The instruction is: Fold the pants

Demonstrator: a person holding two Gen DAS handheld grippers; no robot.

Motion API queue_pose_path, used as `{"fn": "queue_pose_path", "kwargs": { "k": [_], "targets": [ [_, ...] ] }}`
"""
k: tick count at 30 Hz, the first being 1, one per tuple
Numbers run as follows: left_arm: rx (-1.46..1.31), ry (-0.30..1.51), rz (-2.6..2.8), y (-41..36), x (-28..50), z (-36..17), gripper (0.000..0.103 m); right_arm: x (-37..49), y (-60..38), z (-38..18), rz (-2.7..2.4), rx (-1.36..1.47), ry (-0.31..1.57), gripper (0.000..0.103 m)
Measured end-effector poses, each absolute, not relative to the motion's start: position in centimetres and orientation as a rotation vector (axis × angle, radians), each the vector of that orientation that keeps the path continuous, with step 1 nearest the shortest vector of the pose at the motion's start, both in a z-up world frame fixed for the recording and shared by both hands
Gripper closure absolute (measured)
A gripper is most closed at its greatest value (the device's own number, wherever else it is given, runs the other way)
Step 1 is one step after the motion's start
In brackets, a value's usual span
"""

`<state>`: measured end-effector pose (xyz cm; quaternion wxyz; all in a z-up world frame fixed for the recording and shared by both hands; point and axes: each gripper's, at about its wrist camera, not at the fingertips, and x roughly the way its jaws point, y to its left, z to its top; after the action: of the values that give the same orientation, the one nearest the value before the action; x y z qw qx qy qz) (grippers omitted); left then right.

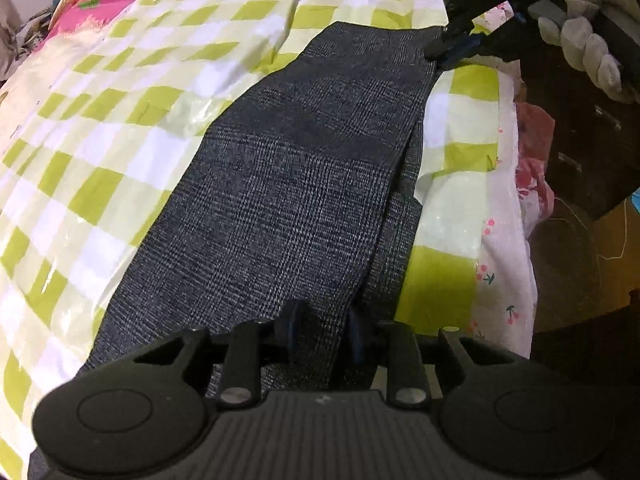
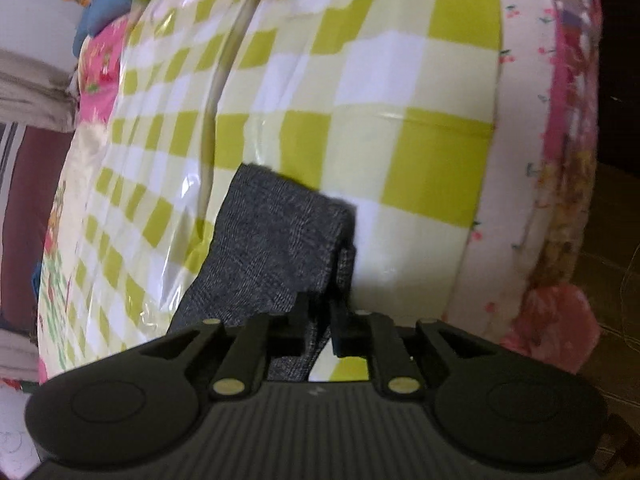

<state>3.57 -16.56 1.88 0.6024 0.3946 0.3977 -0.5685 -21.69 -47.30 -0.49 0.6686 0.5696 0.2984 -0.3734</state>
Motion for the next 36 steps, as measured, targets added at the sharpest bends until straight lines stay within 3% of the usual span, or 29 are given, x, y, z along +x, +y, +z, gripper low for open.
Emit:
{"fn": "queue_pose_path", "kwargs": {
  "k": [21, 27, 29, 36],
  "targets": [
    [0.899, 0.895, -1.389, -18.7, 2.6, 2.3, 0.062, -24.6, -48.4, -4.4, -0.889, 1.445, 0.431, 0.089],
    [0.902, 0.876, -1.411, -19.2, 2.2, 2.4, 0.061, -25.6, -49.0, -3.7, -0.859, 1.467, 0.359, 0.095],
    [0.893, 0.876, -1.414, -19.5, 2.2, 2.4, 0.061, -26.6, -49.6, -2.9, -0.879, 1.461, 0.303, 0.101],
    [0.902, 0.886, -1.433, -20.5, 1.3, 1.7, 0.061, -26.6, -51.2, -1.6, -0.851, 1.414, 0.362, 0.093]
  ]
}}
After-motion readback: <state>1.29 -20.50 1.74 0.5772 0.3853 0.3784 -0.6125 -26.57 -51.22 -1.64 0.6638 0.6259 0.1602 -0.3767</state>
